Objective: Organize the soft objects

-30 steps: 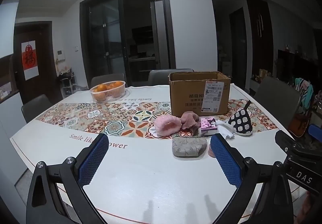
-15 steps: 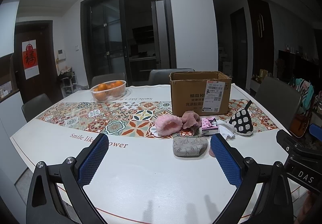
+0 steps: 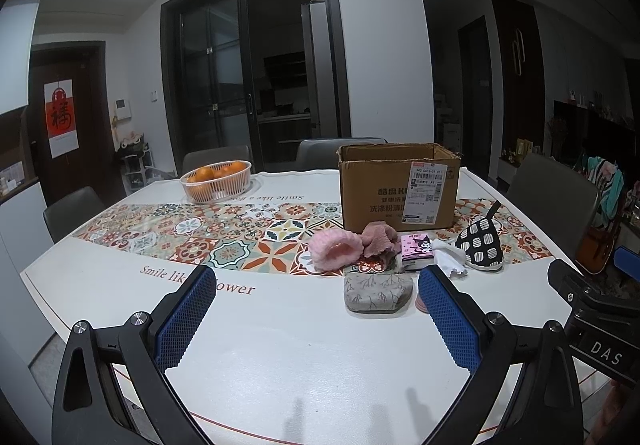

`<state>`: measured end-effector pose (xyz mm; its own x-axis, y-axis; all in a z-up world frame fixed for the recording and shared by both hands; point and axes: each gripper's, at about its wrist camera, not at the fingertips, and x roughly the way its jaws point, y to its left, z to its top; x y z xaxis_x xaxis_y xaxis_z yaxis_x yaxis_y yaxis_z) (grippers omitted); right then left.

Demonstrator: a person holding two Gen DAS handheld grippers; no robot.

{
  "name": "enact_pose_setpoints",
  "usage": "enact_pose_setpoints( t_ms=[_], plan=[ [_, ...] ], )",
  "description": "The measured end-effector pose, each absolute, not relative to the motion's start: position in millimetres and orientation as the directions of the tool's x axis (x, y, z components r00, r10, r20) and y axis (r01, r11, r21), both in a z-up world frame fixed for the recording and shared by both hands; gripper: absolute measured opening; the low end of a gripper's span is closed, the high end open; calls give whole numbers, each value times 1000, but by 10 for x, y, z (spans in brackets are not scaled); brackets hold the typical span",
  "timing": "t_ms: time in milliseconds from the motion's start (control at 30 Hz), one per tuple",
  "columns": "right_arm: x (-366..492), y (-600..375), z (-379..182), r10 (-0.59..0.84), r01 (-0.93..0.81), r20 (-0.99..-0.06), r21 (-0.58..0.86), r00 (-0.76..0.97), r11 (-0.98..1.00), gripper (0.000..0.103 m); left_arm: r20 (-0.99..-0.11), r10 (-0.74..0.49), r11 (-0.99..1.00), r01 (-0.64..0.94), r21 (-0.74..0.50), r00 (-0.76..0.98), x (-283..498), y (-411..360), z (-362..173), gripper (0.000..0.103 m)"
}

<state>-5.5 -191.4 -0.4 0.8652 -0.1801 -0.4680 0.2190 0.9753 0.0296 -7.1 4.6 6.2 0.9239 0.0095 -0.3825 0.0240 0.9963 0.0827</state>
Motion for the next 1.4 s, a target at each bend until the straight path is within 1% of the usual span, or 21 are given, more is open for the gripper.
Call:
enact_pose_setpoints(
  t_ms=[933,1167,1400],
  plan=[
    [-52,-1899,-6,-181,218,-468,27,865,976,103,-382,8,996,24,81,924,-74,42,55,103],
    [-45,-1894,-3,-179,216,-470,27,864,976,103,-387,6,997,26,76,922,-65,24,52,103],
    [14,-1801,-42,-164,202,-484,25,859,979,103,-412,-3,997,36,72,911,5,27,-14,103]
  ],
)
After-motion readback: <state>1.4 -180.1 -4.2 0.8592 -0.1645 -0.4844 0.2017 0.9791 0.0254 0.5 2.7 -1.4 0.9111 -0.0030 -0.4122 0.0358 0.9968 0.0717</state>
